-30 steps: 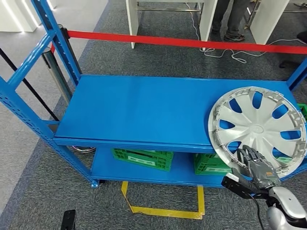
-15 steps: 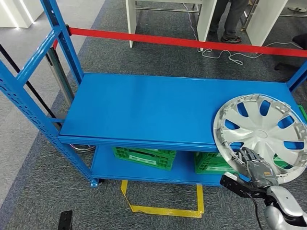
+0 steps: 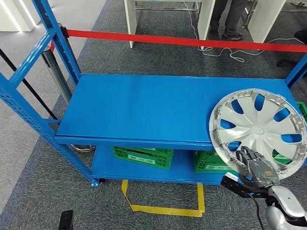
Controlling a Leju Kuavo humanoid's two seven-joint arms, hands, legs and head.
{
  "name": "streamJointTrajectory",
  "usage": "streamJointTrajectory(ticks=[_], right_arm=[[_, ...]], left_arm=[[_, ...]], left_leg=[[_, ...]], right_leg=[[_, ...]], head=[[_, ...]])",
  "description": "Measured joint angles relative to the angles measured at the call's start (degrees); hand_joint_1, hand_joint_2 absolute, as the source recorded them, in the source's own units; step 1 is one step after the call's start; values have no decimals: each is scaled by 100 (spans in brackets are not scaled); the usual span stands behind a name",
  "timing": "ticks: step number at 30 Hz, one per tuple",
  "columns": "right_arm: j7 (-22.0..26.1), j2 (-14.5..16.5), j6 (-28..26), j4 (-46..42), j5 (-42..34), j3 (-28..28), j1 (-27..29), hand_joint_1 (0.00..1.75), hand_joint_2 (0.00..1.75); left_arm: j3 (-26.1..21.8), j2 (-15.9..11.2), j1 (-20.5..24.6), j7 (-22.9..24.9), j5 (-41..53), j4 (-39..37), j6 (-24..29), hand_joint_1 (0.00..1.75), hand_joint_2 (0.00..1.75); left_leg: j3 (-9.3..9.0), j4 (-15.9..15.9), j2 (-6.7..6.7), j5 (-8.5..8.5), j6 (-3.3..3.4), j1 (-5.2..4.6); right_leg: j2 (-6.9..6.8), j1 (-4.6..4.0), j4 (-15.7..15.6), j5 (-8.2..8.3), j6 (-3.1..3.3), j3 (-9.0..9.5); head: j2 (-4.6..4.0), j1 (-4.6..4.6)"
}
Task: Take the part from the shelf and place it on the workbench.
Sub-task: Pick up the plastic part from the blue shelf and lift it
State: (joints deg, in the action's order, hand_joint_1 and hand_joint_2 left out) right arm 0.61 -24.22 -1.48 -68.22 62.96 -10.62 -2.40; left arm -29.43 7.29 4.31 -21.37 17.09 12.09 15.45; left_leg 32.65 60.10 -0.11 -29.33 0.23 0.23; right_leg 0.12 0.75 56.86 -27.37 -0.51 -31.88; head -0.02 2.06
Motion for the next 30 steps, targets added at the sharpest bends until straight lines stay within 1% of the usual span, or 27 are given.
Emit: streamJointTrajectory(ticks=[1,3,4,5,6,7,8,9,10,11,13,14,15,16,18,19,20,21,22,23,24,25,26,28,29,30], right_arm=[[1,-4,1,-14,-5,1,-17,175,175],[2,-8,7,-36,-21,2,-39,175,175],[2,-9,11,-46,-35,3,-44,175,175],[3,-11,15,-55,-47,6,-48,175,175],[3,-13,16,-63,-59,9,-53,175,175],[3,-16,17,-73,-68,13,-59,175,175],[3,-24,17,-84,-71,17,-68,175,175],[2,-37,17,-93,-73,27,-79,175,175],[2,-55,18,-101,-73,38,-90,175,175],[0,-73,19,-107,-73,48,-100,175,175],[-7,-102,20,-110,-73,65,-111,175,175],[-10,-111,22,-111,-73,72,-110,175,175],[-10,-122,25,-111,-74,79,-106,175,175],[-6,-133,28,-111,-81,85,-101,175,175],[16,-144,32,-113,-108,90,-85,175,175],[31,-146,32,-117,-126,94,-74,175,175],[45,-148,30,-128,-143,98,-61,175,175],[57,-152,25,-143,-159,101,-49,175,175],[70,-158,16,-167,-172,104,-37,175,175],[85,-168,-4,-202,-184,107,-23,175,175],[104,-177,-33,-245,-196,108,-7,175,175],[128,-184,-73,-303,-213,111,19,175,175],[160,-188,-122,-369,-240,116,54,175,175],[240,-190,-218,-514,-317,134,153,175,175],[283,-190,-262,-596,-359,145,205,175,175],[320,-190,-298,-680,-396,153,248,175,175]], left_arm=[[-13,-1,1,-3,0,0,3,0,0],[-43,4,-5,-5,3,0,8,0,0],[-54,6,-12,-5,5,0,14,0,0],[-64,6,-19,-5,7,0,23,0,0],[-71,3,-24,-5,8,0,32,0,0],[-74,-1,-25,-5,9,0,40,0,0],[-77,-2,-22,-5,11,0,46,0,0],[-79,-2,-14,-5,13,0,49,0,0],[-81,2,-8,-5,16,0,50,0,0],[-85,6,-7,-5,19,0,50,0,0],[-96,16,-16,-5,21,0,51,0,0],[-102,21,-20,-6,22,0,52,0,0],[-107,24,-20,-7,22,0,55,0,0],[-112,26,-17,-8,23,0,57,0,0],[-125,24,-16,-10,24,0,61,0,0],[-135,27,-19,-10,24,0,61,0,0],[-146,31,-22,-10,24,0,61,0,0],[-155,34,-24,-11,24,0,60,0,0],[-164,36,-23,-13,25,0,60,0,0],[-170,37,-22,-15,27,0,59,0,0],[-176,38,-17,-16,31,0,59,0,0],[-184,39,-12,-16,36,0,59,0,0],[-193,40,-8,-16,45,0,59,0,0],[-209,41,-4,-16,68,0,61,0,0],[-214,39,-3,-17,79,0,62,0,0],[-218,37,-1,-18,85,0,64,0,0]], left_leg=[[112,271,-1,-169,-28,9],[441,1034,-1,-548,-61,22],[561,1324,-1,-646,-70,29],[587,1416,-1,-628,-76,34],[500,1268,-1,-500,-76,41],[313,916,0,-303,-73,49],[96,492,1,-135,-68,59],[-82,131,-5,-18,-50,63],[-193,-108,-10,39,-27,63],[-228,-203,-16,40,3,55],[-215,-226,-20,67,83,44],[-214,-240,-17,85,122,47],[-210,-254,-13,103,159,55],[-204,-267,-6,117,188,61],[-185,-266,3,120,215,48],[-182,-265,6,118,221,40],[-186,-263,7,113,225,34],[-196,-262,6,106,227,31],[-213,-261,5,96,225,30],[-229,-260,3,84,216,30],[-237,-251,0,66,197,19],[-232,-243,-2,56,172,8],[-221,-236,-4,51,144,0],[-204,-230,-7,46,87,-3],[-200,-206,-7,20,55,1],[-167,-114,-7,-55,23,3]], right_leg=[[-6,10,-12,7,29,7],[-11,8,-12,5,58,1],[-12,7,-12,8,61,-3],[-11,7,-11,11,59,-3],[-10,8,-10,15,54,1],[-8,9,-9,19,45,9],[-7,4,-6,22,26,16],[-6,-8,3,19,0,14],[-5,-22,7,21,-35,10],[-4,-31,5,28,-73,4],[-1,-24,-17,47,-143,-4],[-1,-15,9,19,-170,-31],[-2,-10,132,-74,-193,-102],[-4,-6,393,-234,-208,-236],[-7,-5,1173,-608,-228,-612],[-6,-6,1504,-710,-232,-772],[-6,-7,1646,-698,-231,-842],[-6,-8,1576,-583,-222,-812],[-7,-8,1285,-385,-207,-672],[-7,-9,880,-182,-184,-477],[-7,-15,496,-49,-161,-281],[-9,-21,217,18,-139,-137],[-9,-30,77,19,-120,-62],[-14,-36,39,-6,-79,-41],[-17,-27,30,-1,-53,-36],[-23,-14,19,3,-21,-28]], head=[[0,5],[0,15],[0,15],[0,16],[0,16],[0,16],[0,17],[0,14],[0,8],[0,5],[0,1],[0,-1],[0,-12],[0,-23],[0,-42],[0,-43],[0,-44],[0,-44],[0,-44],[0,-45],[0,-44],[0,-40],[0,-39],[1,-35],[1,-35],[1,-26]])
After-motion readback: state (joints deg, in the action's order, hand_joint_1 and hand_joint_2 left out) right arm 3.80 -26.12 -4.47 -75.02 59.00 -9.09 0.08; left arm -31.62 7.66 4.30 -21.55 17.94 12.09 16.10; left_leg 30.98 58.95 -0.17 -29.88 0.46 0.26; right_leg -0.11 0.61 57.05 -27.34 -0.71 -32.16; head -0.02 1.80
